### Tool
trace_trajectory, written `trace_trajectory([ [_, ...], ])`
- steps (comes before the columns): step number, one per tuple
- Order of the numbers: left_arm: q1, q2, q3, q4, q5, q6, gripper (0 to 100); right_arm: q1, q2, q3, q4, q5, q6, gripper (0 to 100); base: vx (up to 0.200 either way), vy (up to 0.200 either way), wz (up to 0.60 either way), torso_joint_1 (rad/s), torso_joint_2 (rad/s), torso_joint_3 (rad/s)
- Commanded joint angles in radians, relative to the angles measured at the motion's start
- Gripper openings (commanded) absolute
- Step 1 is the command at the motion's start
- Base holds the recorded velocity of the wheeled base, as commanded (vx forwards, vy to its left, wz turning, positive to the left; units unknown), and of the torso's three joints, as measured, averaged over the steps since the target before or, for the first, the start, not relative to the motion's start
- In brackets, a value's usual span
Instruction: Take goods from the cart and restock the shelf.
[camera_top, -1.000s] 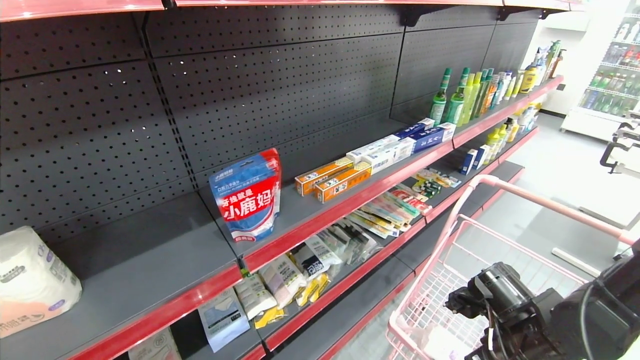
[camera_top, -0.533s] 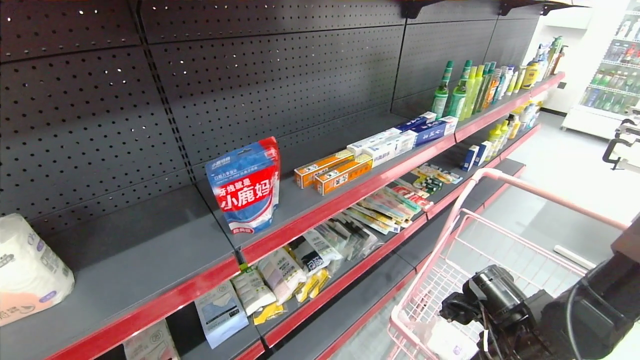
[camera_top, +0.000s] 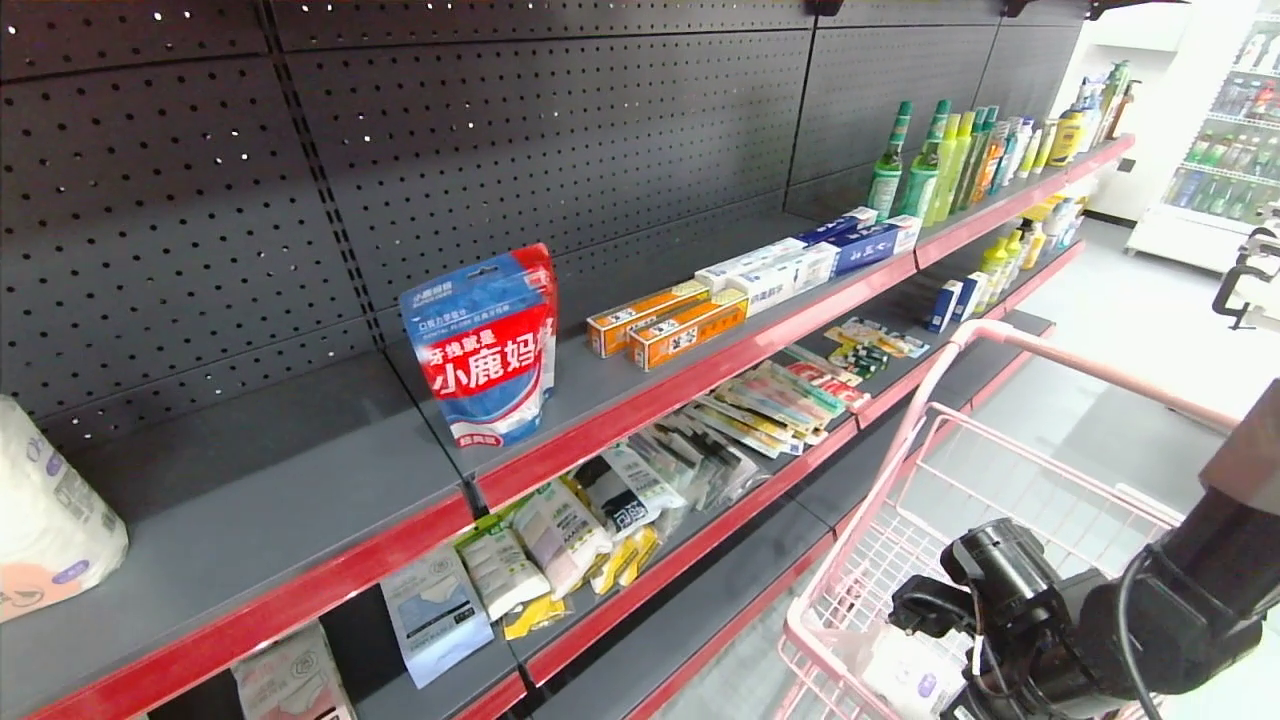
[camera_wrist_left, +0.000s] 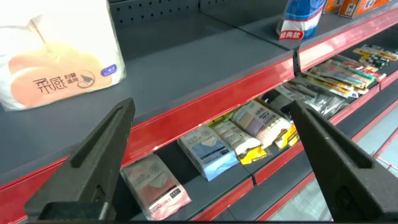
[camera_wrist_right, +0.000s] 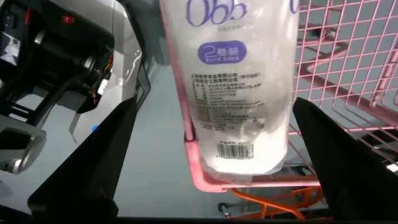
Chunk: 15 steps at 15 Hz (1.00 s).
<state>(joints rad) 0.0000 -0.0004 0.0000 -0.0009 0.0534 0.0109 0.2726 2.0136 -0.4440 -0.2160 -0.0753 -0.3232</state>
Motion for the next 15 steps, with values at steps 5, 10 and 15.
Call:
trace_trajectory([
  [5, 0.0, 0.0, 0.0, -0.001, 0.0, 0.0, 100, -0.058, 0.057, -0.088, 0.0, 0.006, -0.013, 100, 0.0, 0.0, 0.0, -0.003, 0.01, 0.005],
  [10, 0.0, 0.0, 0.0, -0.001, 0.0, 0.0, 100, -0.058, 0.103, -0.113, -0.002, 0.009, -0.013, 100, 0.0, 0.0, 0.0, 0.0, 0.0, 0.0],
  [15, 0.0, 0.0, 0.0, -0.001, 0.0, 0.001, 100, -0.072, 0.165, -0.122, -0.069, 0.011, -0.014, 100, 0.0, 0.0, 0.0, 0.0, 0.0, 0.0],
])
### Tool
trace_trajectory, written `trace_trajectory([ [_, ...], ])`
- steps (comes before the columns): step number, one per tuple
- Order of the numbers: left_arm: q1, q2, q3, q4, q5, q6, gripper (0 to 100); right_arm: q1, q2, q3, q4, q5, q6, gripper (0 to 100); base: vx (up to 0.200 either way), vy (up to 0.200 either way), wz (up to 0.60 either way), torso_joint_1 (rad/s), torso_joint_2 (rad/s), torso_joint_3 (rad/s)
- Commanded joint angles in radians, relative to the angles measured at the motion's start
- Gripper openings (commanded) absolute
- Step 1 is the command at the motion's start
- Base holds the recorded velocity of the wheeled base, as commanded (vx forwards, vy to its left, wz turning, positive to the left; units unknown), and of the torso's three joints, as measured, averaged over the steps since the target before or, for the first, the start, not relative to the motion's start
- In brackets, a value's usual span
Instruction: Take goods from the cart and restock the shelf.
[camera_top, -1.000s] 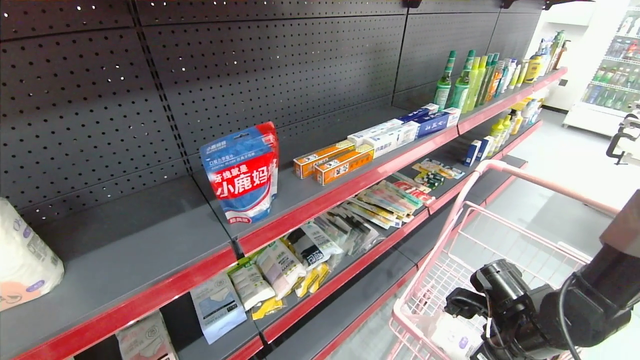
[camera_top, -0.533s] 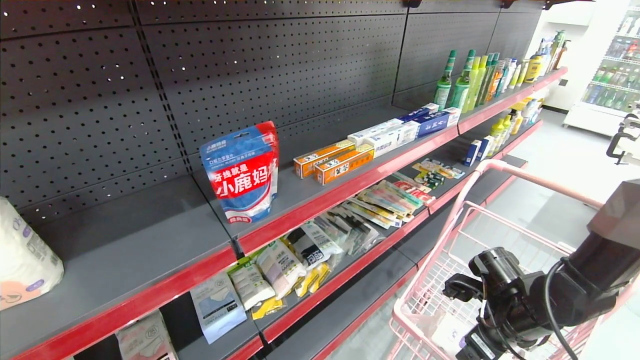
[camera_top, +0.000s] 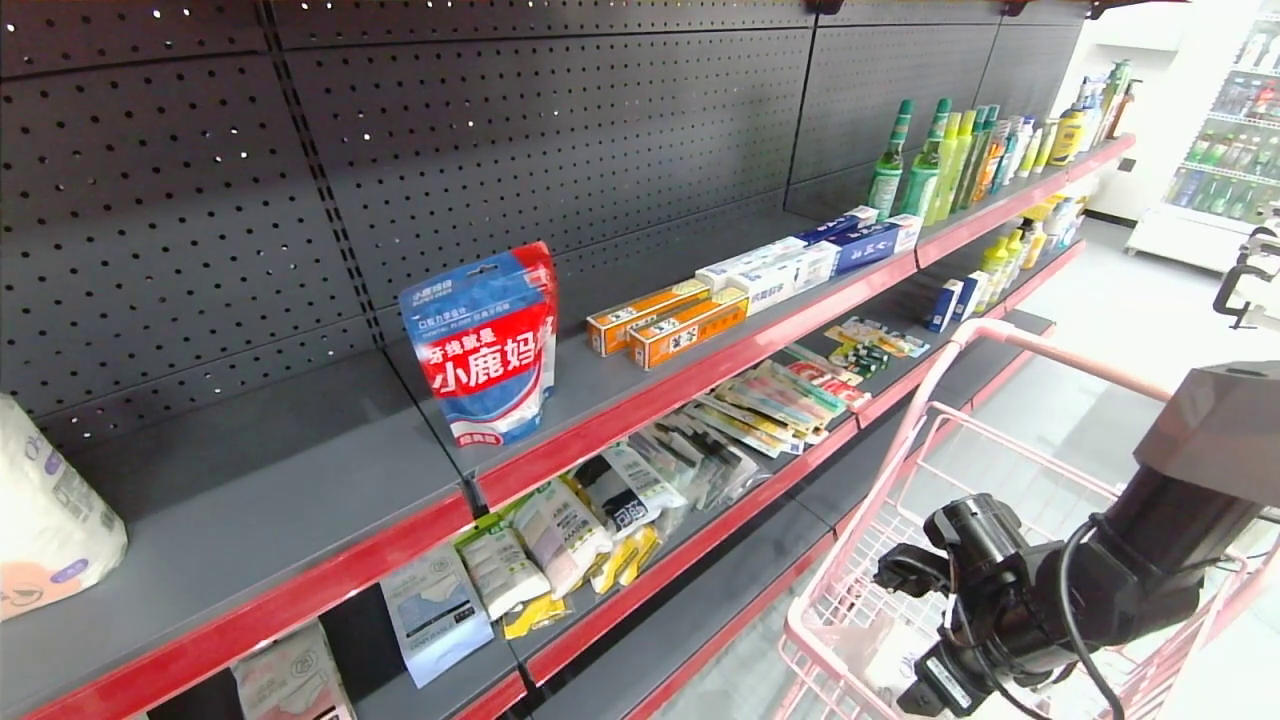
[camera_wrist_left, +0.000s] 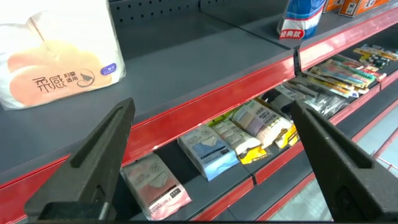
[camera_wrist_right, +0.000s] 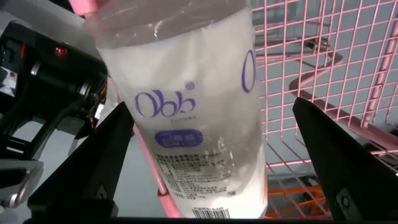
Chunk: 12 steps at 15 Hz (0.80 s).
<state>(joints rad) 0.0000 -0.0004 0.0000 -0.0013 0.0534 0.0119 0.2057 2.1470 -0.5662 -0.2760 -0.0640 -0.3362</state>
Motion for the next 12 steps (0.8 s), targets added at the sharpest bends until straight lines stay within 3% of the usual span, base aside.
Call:
trace_trajectory([
  [1, 0.0, 0.0, 0.0, 0.0, 0.0, -0.001, 100, -0.005, 0.034, -0.003, -0.011, 0.0, -0.004, 100, 0.0, 0.0, 0.0, 0.0, 0.0, 0.0],
  [9, 0.0, 0.0, 0.0, 0.0, 0.0, -0.001, 100, -0.005, 0.053, -0.024, -0.012, 0.012, -0.012, 100, 0.0, 0.0, 0.0, 0.0, 0.0, 0.0],
  [12, 0.0, 0.0, 0.0, 0.0, 0.0, -0.001, 100, -0.006, 0.054, -0.04, -0.012, 0.012, -0.024, 100, 0.0, 0.0, 0.0, -0.126, 0.29, 0.172],
])
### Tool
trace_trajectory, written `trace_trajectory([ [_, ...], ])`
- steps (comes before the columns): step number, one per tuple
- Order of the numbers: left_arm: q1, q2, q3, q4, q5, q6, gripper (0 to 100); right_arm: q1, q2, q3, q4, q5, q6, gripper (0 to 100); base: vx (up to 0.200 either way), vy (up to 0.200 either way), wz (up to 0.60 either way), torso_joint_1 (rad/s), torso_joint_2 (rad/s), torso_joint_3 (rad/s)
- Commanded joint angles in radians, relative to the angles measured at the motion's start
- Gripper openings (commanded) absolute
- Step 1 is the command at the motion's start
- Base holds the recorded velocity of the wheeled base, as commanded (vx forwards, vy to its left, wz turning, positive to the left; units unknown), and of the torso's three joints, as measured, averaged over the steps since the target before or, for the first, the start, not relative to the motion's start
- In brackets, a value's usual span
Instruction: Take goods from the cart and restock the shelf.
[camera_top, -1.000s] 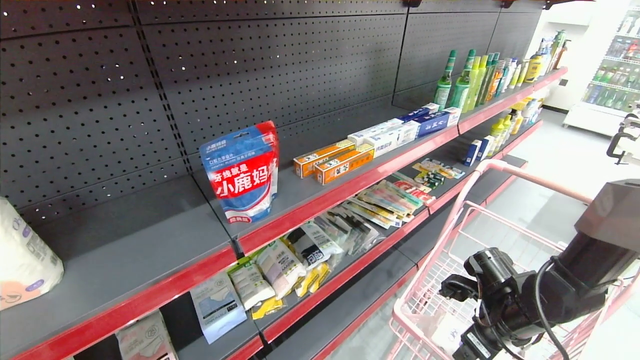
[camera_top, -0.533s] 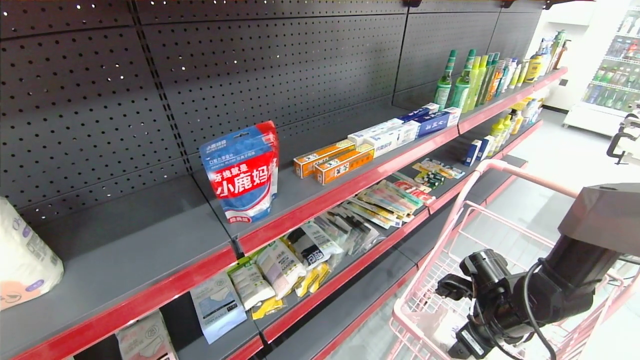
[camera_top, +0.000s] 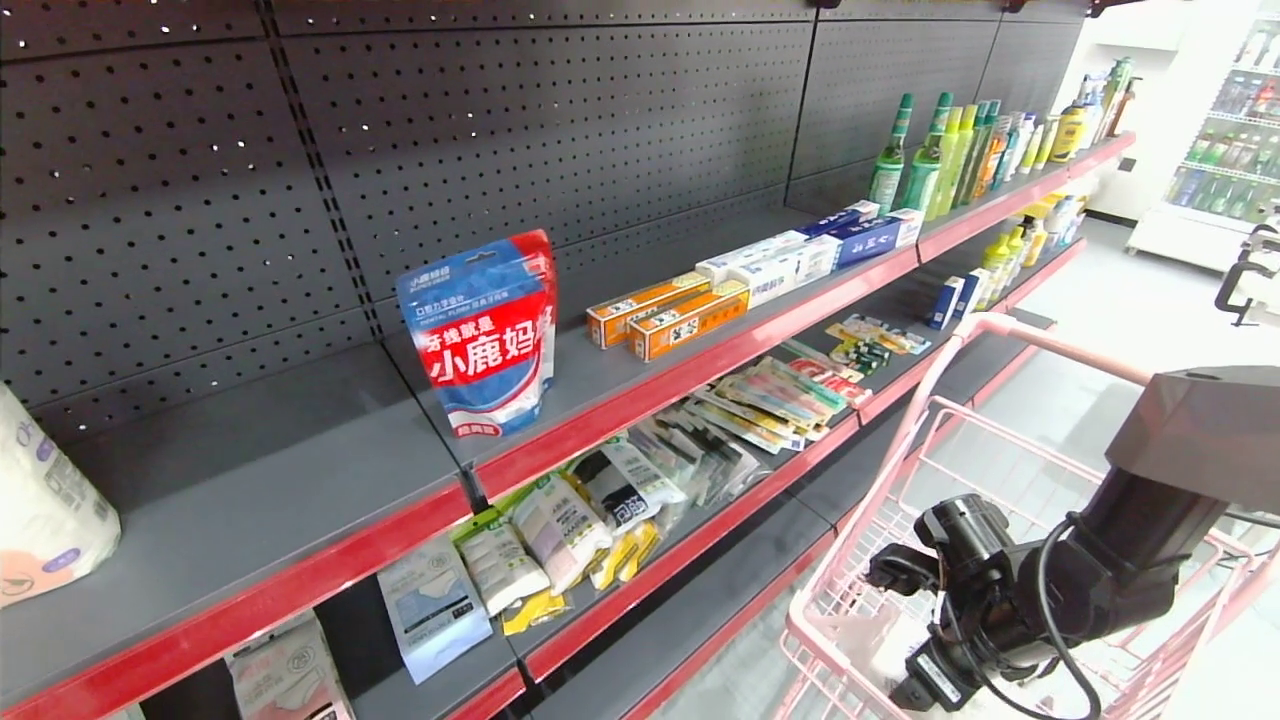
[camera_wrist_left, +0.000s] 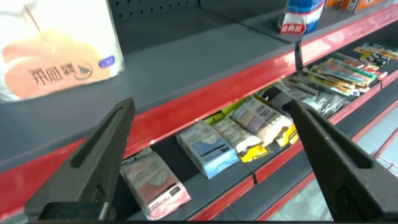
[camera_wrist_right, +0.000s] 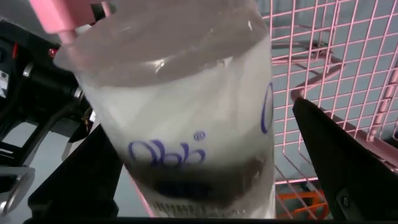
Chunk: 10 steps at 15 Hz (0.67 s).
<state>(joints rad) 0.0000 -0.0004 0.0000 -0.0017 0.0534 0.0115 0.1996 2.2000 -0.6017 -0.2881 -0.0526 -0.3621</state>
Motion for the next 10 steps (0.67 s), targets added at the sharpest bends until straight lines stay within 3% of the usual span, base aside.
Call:
trace_trajectory([
  [1, 0.0, 0.0, 0.0, 0.0, 0.0, 0.001, 100, 0.0, 0.001, -0.004, 0.0, 0.0, -0.003, 100, 0.0, 0.0, 0.0, -0.149, 0.35, 0.193],
  [4, 0.0, 0.0, 0.0, 0.0, 0.0, 0.001, 100, 0.0, 0.006, -0.013, 0.001, 0.0, -0.004, 100, 0.0, 0.0, 0.0, -0.123, 0.3, 0.172],
  [10, 0.0, 0.0, 0.0, 0.0, 0.0, 0.001, 100, 0.004, 0.02, -0.013, 0.0, -0.001, -0.026, 100, 0.0, 0.0, 0.0, -0.003, 0.01, 0.007],
])
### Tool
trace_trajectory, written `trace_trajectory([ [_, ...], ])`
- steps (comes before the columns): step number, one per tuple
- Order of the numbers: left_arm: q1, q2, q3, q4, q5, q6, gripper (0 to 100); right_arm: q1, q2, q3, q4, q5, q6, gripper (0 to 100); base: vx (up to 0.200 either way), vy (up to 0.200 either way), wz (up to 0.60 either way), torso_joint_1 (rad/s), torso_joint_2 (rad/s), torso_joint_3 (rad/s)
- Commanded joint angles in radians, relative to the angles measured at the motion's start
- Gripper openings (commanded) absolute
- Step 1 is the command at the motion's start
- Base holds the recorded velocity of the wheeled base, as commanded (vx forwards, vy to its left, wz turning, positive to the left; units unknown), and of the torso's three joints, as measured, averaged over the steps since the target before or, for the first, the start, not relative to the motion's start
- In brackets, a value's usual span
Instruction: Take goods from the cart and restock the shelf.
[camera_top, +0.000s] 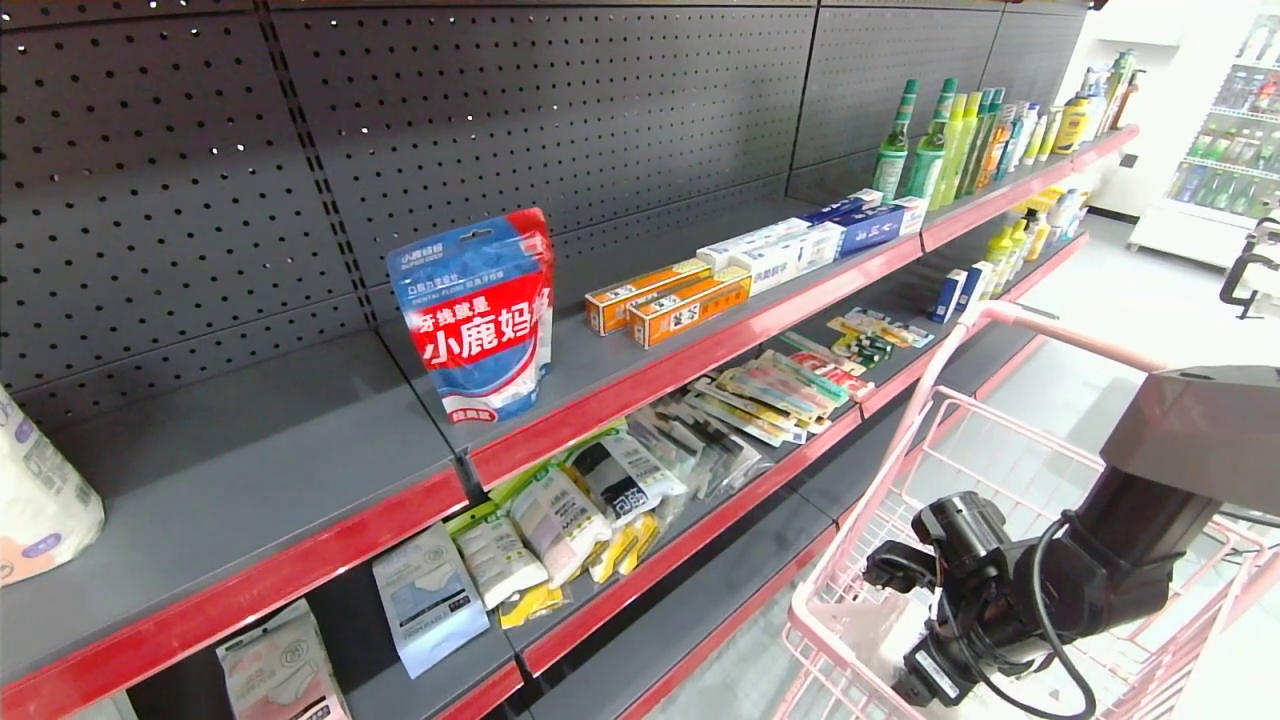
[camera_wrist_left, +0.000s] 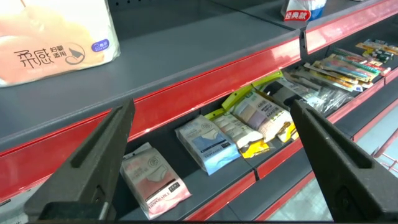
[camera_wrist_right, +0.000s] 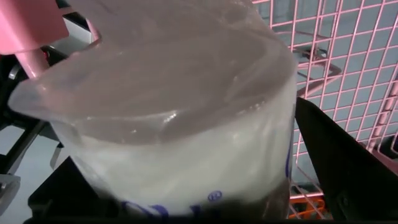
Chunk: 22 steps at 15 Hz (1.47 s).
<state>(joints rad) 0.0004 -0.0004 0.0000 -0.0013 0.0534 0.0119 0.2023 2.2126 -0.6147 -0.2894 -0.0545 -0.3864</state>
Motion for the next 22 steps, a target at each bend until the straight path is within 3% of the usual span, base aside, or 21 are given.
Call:
trace_trajectory([
  [1, 0.0, 0.0, 0.0, 0.0, 0.0, -0.001, 100, 0.002, 0.009, 0.0, 0.001, -0.001, -0.002, 100, 0.0, 0.0, 0.0, 0.0, 0.0, 0.0],
  [2, 0.0, 0.0, 0.0, 0.0, 0.0, 0.0, 100, 0.002, 0.009, 0.001, 0.001, -0.001, -0.002, 100, 0.0, 0.0, 0.0, 0.0, 0.0, 0.0],
  [3, 0.0, 0.0, 0.0, 0.0, 0.0, 0.0, 100, -0.001, 0.009, 0.004, 0.001, 0.001, -0.002, 0, 0.0, 0.0, 0.0, 0.0, 0.0, 0.0],
  [9, 0.0, 0.0, 0.0, 0.0, 0.0, 0.0, 100, -0.006, -0.016, 0.013, 0.001, -0.002, 0.014, 0, 0.0, 0.0, 0.0, 0.0, 0.0, 0.0],
  [15, 0.0, 0.0, 0.0, 0.0, 0.0, -0.001, 100, -0.152, -0.458, -0.043, 0.133, -0.068, 0.041, 0, 0.0, 0.0, 0.0, 0.0, 0.0, 0.0],
  [22, 0.0, 0.0, 0.0, 0.0, 0.0, -0.001, 100, -0.159, -0.939, 0.033, 0.153, -0.085, 0.089, 0, 0.0, 0.0, 0.0, 0.0, 0.0, 0.0],
])
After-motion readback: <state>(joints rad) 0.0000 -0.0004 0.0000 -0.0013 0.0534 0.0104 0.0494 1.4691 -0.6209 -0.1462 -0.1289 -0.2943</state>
